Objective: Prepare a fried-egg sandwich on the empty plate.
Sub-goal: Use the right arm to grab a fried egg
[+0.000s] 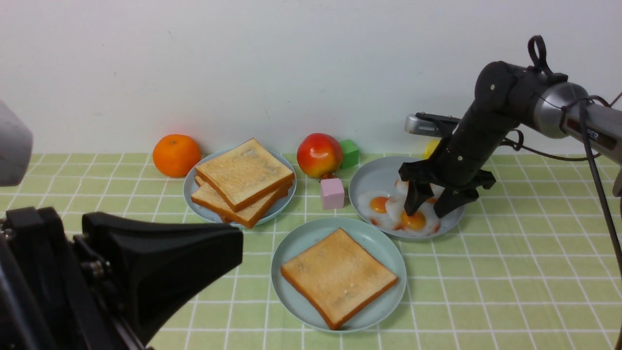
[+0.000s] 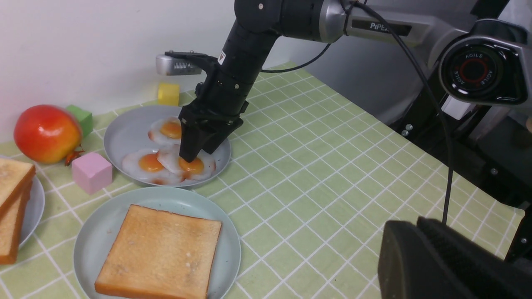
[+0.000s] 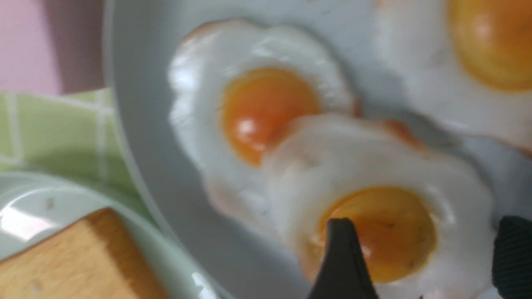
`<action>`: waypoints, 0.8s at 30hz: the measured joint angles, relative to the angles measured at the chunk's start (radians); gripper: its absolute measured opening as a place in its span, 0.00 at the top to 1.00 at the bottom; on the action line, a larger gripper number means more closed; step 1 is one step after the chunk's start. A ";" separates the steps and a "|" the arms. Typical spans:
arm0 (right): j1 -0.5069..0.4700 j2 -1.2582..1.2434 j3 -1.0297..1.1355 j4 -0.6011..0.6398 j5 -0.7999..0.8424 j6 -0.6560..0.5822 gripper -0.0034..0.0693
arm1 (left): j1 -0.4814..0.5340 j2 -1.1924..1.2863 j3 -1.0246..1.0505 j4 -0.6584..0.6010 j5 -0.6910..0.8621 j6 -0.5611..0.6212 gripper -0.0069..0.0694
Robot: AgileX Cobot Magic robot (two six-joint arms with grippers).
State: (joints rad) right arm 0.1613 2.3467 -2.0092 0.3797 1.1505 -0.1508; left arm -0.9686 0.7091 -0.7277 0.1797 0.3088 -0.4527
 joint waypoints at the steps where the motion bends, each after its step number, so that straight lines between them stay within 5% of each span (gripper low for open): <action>1: 0.000 0.000 0.000 0.025 -0.001 -0.027 0.30 | 0.000 0.000 0.000 0.000 0.000 0.000 0.86; 8: 0.000 0.000 -0.037 0.078 -0.001 -0.220 0.30 | 0.000 0.000 0.000 -0.001 -0.005 0.000 0.86; 14: 0.013 0.000 -0.111 0.062 0.061 -0.153 0.30 | 0.000 0.000 0.000 -0.001 -0.006 0.000 0.86; 24: 0.202 0.003 -0.116 -0.350 0.069 0.077 0.25 | 0.000 0.000 0.000 0.006 -0.007 0.000 0.86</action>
State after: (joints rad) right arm 0.3629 2.3494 -2.1254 0.0298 1.2192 -0.0737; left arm -0.9686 0.7091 -0.7277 0.1861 0.3020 -0.4527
